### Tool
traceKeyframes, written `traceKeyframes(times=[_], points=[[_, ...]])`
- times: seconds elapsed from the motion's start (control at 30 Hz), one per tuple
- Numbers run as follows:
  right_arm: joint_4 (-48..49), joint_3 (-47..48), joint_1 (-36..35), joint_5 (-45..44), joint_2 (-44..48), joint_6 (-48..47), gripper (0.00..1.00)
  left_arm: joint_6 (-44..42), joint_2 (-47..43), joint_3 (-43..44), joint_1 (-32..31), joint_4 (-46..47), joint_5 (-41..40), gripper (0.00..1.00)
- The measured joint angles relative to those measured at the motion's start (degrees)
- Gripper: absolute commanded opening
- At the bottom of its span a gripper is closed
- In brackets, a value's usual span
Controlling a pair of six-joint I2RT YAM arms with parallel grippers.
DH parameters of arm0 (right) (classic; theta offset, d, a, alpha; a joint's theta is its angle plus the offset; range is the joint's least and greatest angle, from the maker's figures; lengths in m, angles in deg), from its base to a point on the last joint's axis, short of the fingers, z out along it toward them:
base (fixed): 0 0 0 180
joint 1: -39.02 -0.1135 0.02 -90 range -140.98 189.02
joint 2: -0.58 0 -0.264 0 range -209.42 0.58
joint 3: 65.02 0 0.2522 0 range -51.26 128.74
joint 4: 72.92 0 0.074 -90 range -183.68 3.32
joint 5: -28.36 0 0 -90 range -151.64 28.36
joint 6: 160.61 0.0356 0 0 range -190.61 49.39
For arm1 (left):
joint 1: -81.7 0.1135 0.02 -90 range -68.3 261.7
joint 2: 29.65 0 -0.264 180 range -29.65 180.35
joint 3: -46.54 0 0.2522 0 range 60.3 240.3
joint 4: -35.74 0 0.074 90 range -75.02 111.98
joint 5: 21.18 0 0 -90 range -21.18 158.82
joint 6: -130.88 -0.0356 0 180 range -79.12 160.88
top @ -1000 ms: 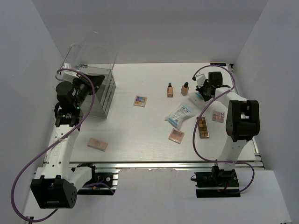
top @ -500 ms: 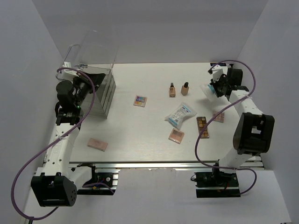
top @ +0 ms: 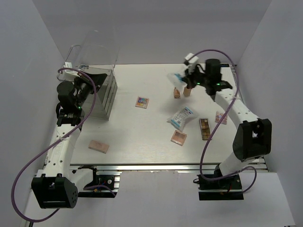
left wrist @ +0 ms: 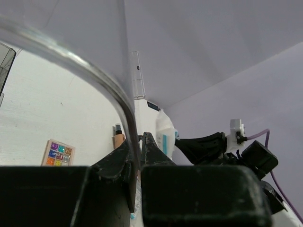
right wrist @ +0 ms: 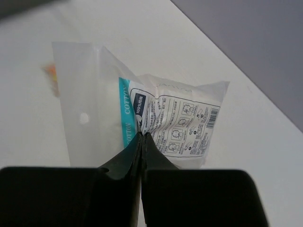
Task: Organize the makeup
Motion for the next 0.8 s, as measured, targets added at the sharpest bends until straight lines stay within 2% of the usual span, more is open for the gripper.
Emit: traceKeyframes(times=[0.13, 0.3, 0.57, 0.8], points=[[9.6, 3.8, -13.0, 1.3, -3.3, 6.3, 0.0, 0.5, 0.3, 0.7, 0.0, 0.0, 0.0, 0.07], [25.7, 9.2, -24.9, -1.4, -13.1, 12.9, 0.0, 1.1, 0.7, 2.4, 0.0, -0.9, -0.2, 0.07], [36.4, 28.4, -32.3, -8.2, -36.0, 21.7, 0.0, 2.3, 1.9, 5.8, 0.0, -3.3, -0.2, 0.07], [43.4, 36.8, -36.0, -11.9, -44.4, 24.4, 0.0, 3.7, 2.1, 6.1, 0.0, -3.5, -0.1, 0.06]])
